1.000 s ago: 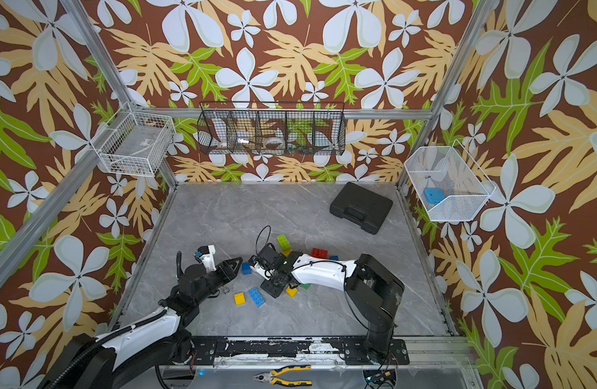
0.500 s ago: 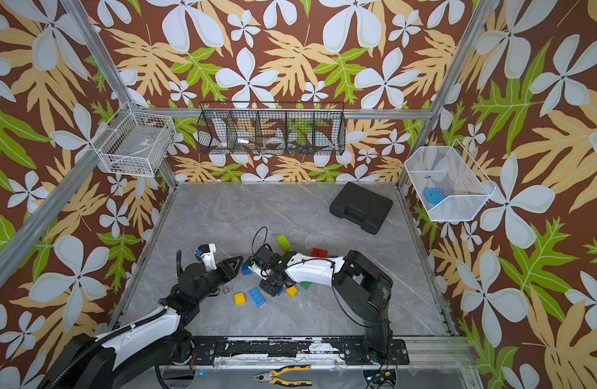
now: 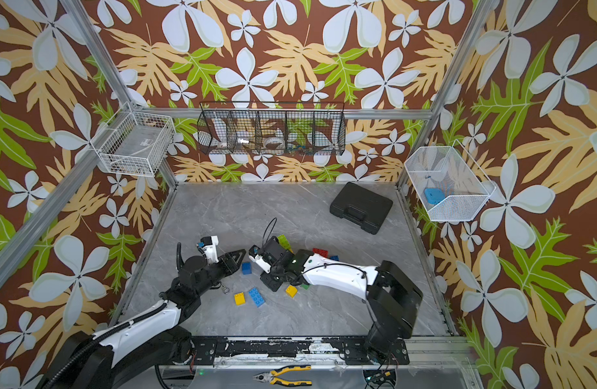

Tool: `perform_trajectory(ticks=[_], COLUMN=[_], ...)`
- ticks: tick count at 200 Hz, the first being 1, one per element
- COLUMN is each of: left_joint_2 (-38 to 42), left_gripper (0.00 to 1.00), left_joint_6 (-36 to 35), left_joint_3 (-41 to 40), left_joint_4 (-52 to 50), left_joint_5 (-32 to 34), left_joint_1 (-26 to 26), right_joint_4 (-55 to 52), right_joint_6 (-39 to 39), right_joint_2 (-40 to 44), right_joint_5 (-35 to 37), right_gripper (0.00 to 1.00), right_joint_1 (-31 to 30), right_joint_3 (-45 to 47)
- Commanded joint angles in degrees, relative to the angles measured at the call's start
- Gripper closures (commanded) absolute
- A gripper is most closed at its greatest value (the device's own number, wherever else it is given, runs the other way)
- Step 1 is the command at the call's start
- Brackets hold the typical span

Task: Assemble a fork with lego
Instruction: Pick up the lego brick from the center of the board, then assemble the lego brick with the lego brick.

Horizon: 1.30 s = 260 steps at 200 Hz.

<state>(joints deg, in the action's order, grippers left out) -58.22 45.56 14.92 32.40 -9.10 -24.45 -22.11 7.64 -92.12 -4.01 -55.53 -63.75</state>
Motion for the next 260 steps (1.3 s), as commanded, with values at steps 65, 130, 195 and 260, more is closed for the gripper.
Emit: perform_trajectory(ticks=[65,130,195,260], left_joint_2=[-21.39,-26.03,-27.40,-28.17], left_gripper=[0.51,0.51,0.51,0.51], left_joint_6=[-3.34,-0.99,-0.42,-0.22], left_joint_3=[13.95,14.44,13.91,14.19], left_joint_4=[6.67,10.80,11.98,11.99], left_joint_5=[-7.37,-8.53,-9.07,-9.14], left_joint_1=[-4.12,-4.12,-4.12,-4.12], right_joint_4=[-14.74,-21.37,-22.21,-22.30], right_joint_6=[13.95,13.30,11.63,11.17], right_joint_2=[4.48,-5.34,-8.64,-11.18], right_joint_5=[9.74,9.88,7.88,8.21], right_gripper=[0.84,0.84,0.84,0.84], right_joint_1=[11.48,11.41,11.47,11.46], right_joint_3=[-5.37,-15.09,-17.55,-19.58])
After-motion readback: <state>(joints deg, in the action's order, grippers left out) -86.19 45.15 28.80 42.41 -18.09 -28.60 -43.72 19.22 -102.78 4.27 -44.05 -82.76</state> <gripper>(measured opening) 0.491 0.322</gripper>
